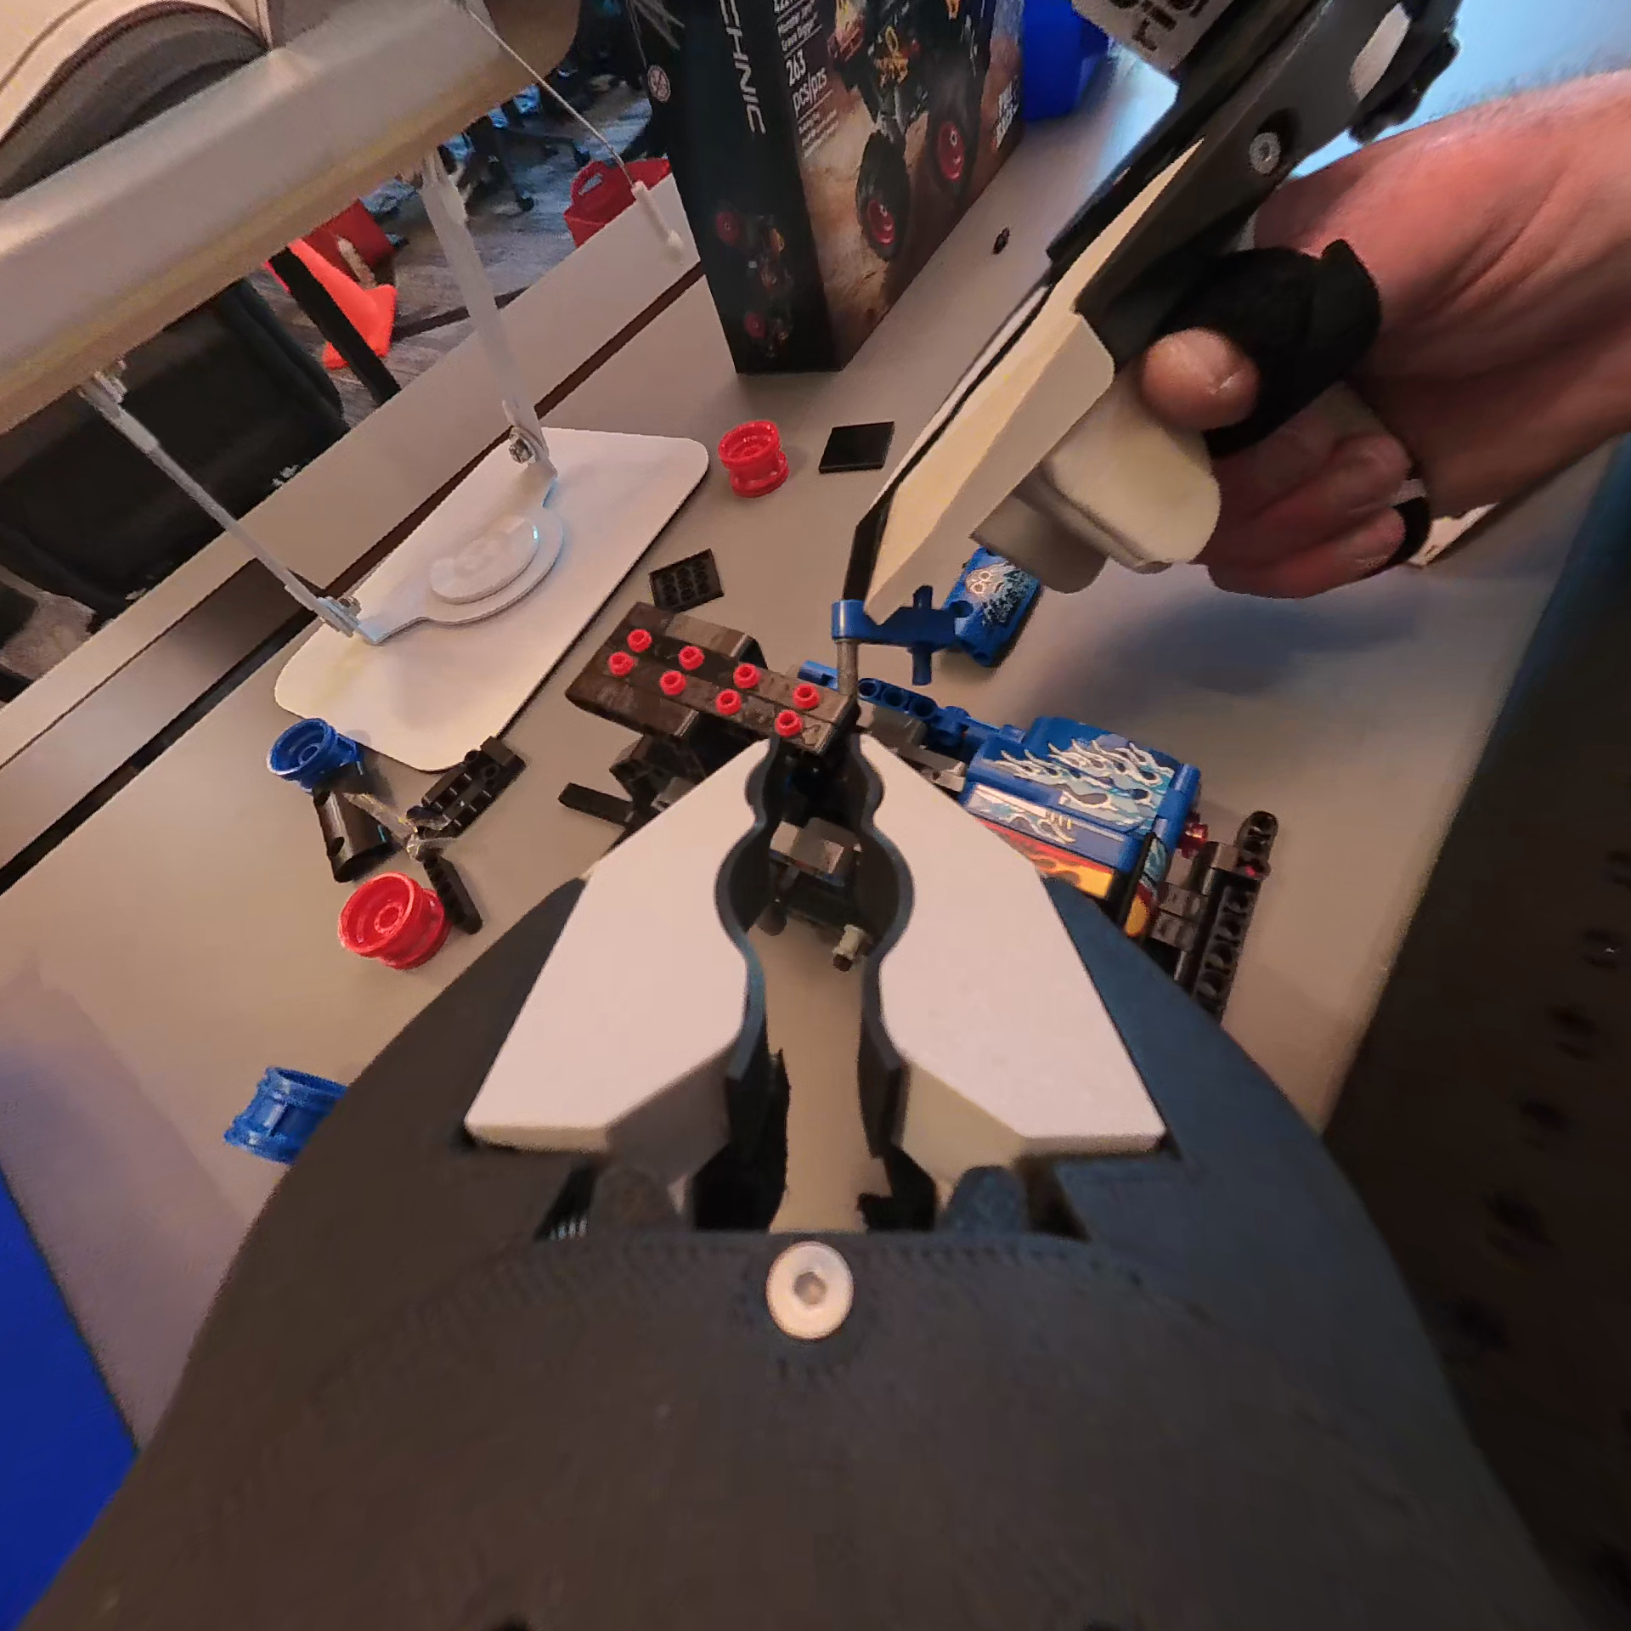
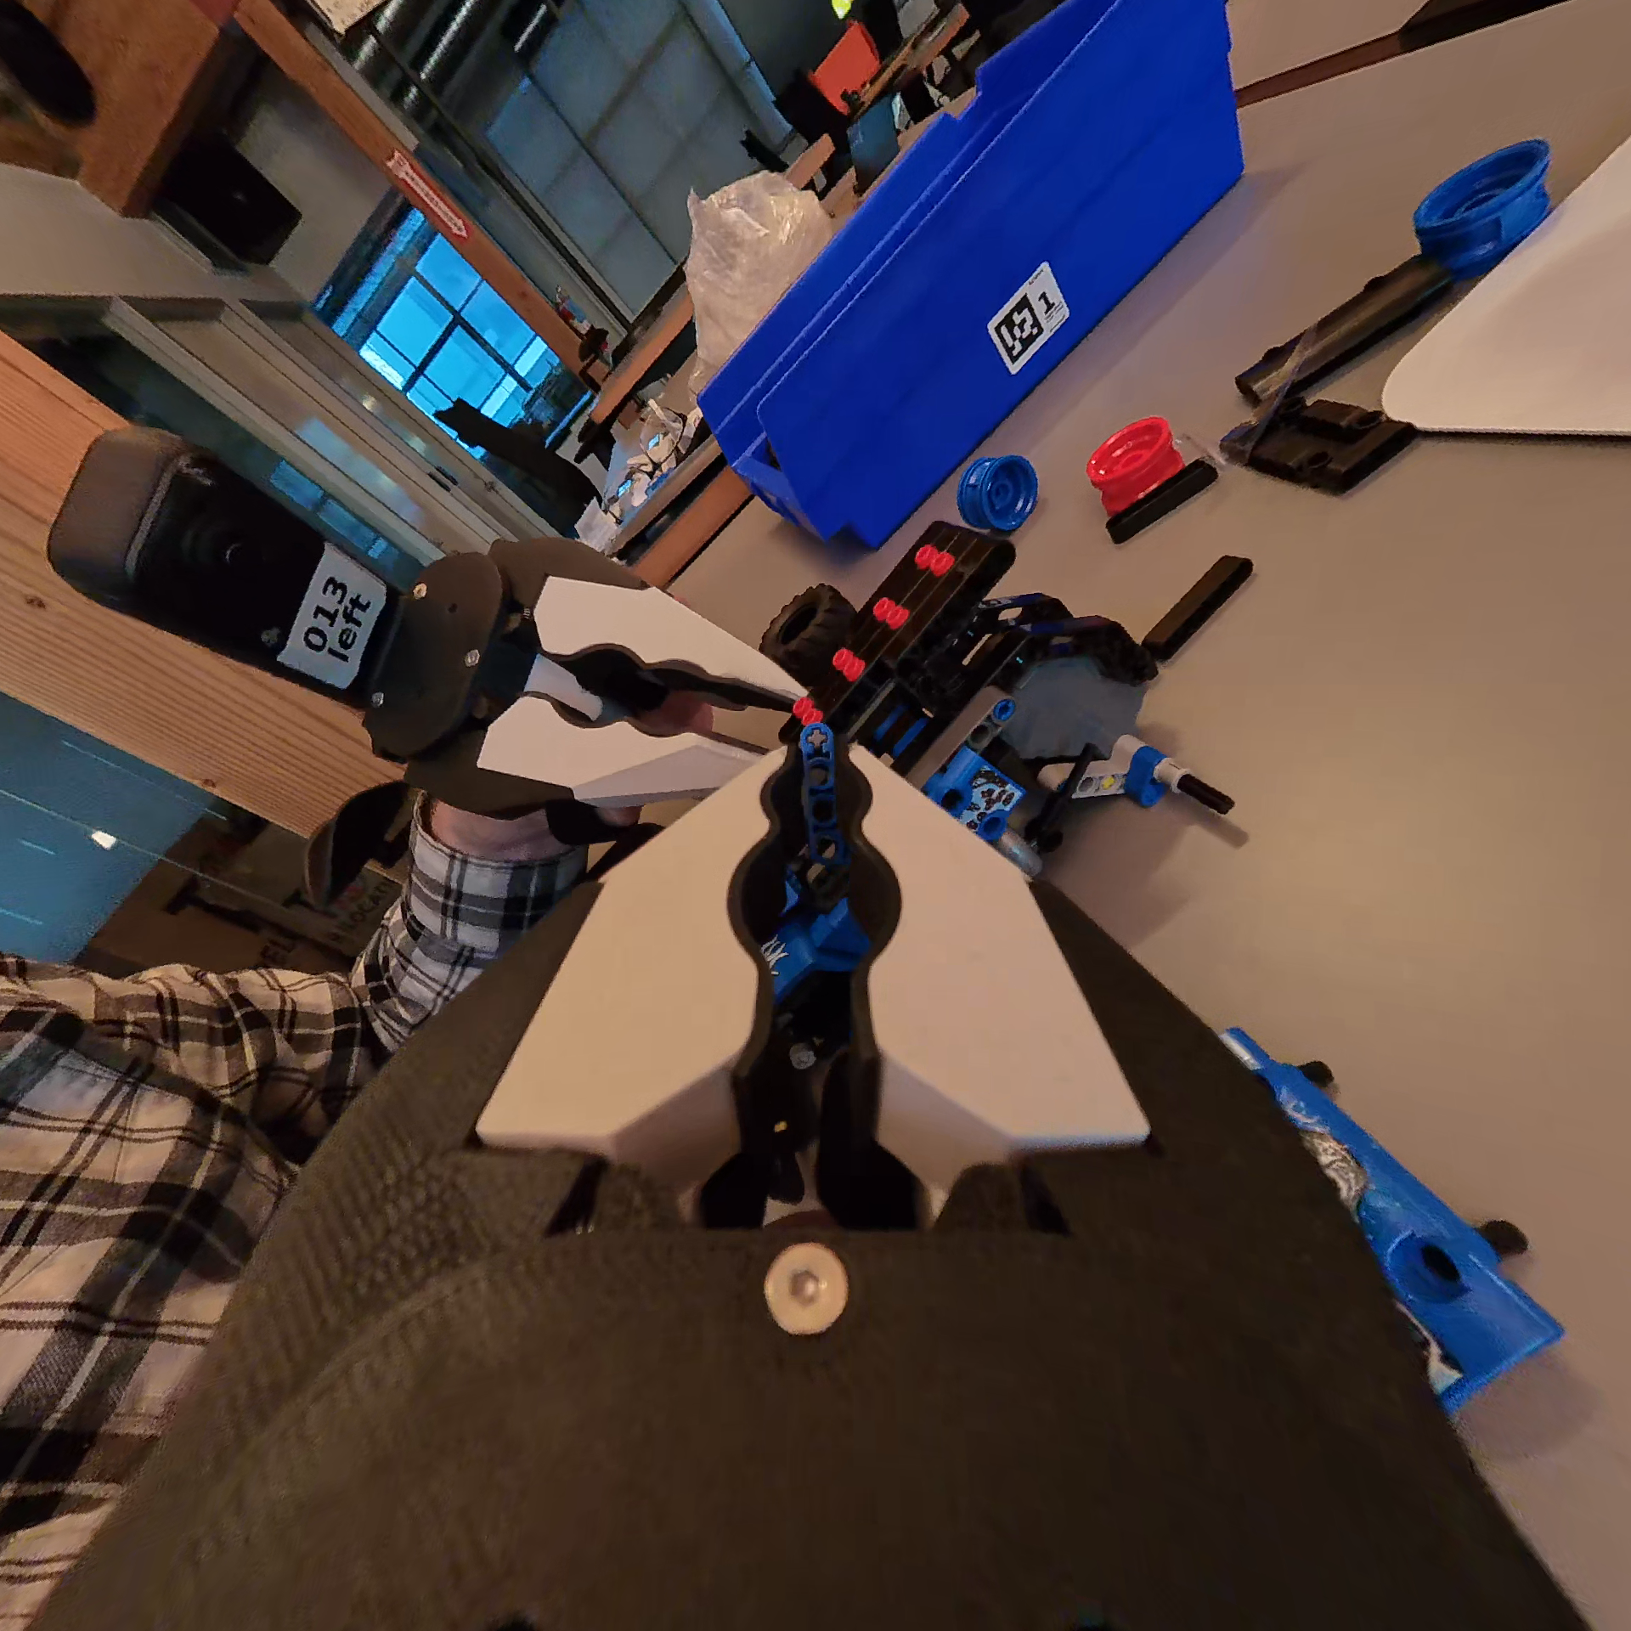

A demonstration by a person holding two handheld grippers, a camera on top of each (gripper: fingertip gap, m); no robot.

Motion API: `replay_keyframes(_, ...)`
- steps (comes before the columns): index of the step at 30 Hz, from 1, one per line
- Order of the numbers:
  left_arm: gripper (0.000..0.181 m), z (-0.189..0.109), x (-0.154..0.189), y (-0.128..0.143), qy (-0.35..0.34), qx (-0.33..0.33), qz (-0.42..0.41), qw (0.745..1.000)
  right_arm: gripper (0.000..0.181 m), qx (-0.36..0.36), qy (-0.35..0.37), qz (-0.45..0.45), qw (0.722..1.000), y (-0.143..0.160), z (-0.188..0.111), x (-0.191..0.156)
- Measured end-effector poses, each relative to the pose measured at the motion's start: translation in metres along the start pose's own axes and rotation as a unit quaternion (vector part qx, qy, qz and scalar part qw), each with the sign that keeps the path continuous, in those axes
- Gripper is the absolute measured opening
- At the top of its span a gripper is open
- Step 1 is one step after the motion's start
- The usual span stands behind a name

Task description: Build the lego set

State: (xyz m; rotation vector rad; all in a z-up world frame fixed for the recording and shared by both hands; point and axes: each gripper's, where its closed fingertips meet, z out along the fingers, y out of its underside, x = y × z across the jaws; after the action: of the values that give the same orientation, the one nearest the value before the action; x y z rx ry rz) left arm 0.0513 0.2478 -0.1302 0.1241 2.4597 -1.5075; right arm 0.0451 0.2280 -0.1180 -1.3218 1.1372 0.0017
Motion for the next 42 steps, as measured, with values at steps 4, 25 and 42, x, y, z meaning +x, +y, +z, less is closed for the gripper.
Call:
replay_keyframes(4, 0.014, 0.001, -0.001, 0.0, -0.017, 0.003, 0.009, 1.0, 0.006, 0.001, 0.002, 0.008, 1.0, 0.003, 0.0, 0.002)
replay_keyframes(25, 0.012, 0.006, -0.008, -0.001, -0.041, 0.033, -0.03, 0.998, 0.006, -0.008, 0.008, 0.003, 1.0, 0.007, 0.003, 0.003)
replay_keyframes(42, 0.011, 0.01, -0.008, 0.0, -0.044, 0.036, -0.029, 0.998, 0.006, -0.03, -0.019, 0.032, 0.999, 0.007, 0.004, 0.008)
